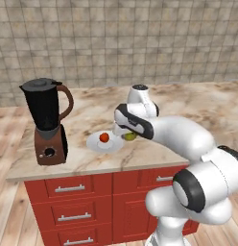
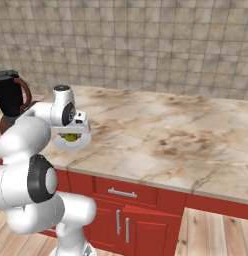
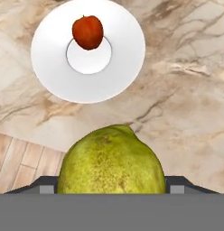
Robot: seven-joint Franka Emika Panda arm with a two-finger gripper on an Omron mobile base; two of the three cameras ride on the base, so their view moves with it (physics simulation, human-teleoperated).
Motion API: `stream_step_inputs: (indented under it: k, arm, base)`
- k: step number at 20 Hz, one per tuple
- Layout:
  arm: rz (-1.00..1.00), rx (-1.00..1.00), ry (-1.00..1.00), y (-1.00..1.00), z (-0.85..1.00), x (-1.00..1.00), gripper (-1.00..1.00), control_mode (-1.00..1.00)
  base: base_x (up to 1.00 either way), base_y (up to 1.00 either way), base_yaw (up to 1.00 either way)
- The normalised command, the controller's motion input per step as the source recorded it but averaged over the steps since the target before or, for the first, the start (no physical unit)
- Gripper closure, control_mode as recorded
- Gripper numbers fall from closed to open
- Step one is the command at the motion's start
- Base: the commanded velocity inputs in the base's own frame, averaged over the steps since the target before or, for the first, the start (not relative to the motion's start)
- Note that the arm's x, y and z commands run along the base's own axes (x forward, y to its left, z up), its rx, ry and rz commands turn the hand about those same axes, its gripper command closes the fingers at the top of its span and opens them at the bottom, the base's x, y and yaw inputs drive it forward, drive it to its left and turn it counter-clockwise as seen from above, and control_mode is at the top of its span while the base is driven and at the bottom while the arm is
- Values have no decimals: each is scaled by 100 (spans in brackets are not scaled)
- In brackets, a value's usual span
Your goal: Pick the pear and apple from the fridge and place them on the plate next to the blender to make a fruit smoothie.
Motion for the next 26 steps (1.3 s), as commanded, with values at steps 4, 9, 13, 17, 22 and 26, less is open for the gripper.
stream_step_inputs:
  k: [4,9,13,17,22,26]
  arm:
    - [4,0,-3,43,-46,37,100,-100]
    - [4,0,-4,30,-43,54,100,-100]
    - [2,0,-5,17,-27,64,100,-100]
    - [1,0,-2,12,-29,46,100,-100]
    - [0,-1,-3,6,-26,34,-100,-100]
    - [0,0,-4,4,-8,19,-100,-100]
  base:
    - [0,0,0]
    - [0,0,0]
    - [0,0,0]
    - [0,0,0]
    - [0,0,0]
    - [0,0,0]
